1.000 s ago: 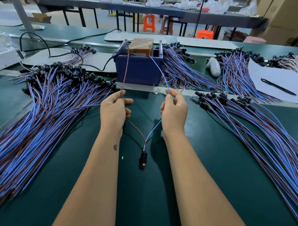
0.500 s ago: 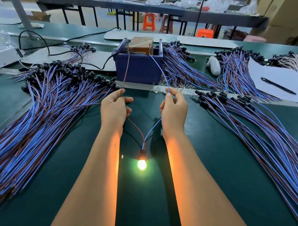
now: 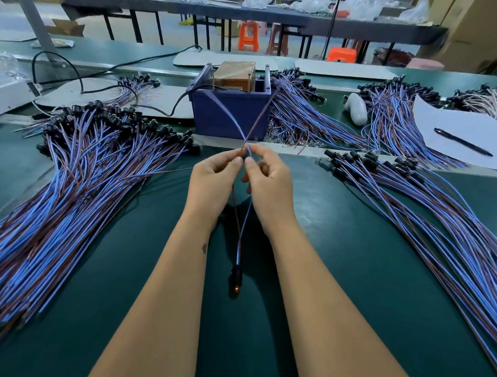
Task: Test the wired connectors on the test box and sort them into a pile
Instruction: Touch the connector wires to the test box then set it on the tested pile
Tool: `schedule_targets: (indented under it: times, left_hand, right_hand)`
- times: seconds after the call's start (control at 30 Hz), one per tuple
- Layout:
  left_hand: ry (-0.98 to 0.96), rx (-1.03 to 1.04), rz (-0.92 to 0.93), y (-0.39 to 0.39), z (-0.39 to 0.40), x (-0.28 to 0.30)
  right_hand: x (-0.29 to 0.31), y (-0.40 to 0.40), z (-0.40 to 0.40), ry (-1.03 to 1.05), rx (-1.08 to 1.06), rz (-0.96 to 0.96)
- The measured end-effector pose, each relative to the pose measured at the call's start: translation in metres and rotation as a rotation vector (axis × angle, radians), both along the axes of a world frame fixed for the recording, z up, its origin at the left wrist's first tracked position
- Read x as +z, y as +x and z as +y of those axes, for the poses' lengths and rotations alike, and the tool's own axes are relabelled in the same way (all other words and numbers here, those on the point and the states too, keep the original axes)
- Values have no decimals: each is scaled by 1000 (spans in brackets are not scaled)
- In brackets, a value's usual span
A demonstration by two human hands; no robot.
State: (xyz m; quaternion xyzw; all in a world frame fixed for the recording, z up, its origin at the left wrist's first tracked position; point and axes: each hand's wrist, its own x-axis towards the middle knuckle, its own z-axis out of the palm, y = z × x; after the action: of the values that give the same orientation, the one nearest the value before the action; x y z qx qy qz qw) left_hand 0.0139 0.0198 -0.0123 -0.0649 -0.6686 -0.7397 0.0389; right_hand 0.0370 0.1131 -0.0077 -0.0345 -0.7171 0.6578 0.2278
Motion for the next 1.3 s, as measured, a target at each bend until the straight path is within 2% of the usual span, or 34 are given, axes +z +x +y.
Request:
schedule_targets:
  times: [0.47,0.7,0.77,0.87,0.93,1.07,1.13,1.23,1.3]
  left_hand:
    - [103,39,-188,-2,-13,3]
    - [489,48,-267,-5,-16,9]
    - [595,74,-293,-7,-18,9]
    - [702,63,-319,-7,-19,9]
    - [600,17,-298,-3,-18,9]
    - [76,-104,-73,7,-14,8]
    - [-21,-254,14,12,-9,8]
    - [-126,-504,15,17,-1,6]
    - [-218,-533,20,17,3,5]
  right_hand:
    - [-4,2,4,32,141,-62]
    - [-8,5,3,271,285,-56]
    - [-7,6,3,217,370,-29]
    - [0,7,4,-30,400,4]
    - [2,6,4,-168,304,-19]
    - [2,3,11,-387,111,-121]
    - [3,1,18,-451,39,-126]
    - [2,-2,28,-436,-63,-89]
    - [-1,-2,32,-352,-108,-73]
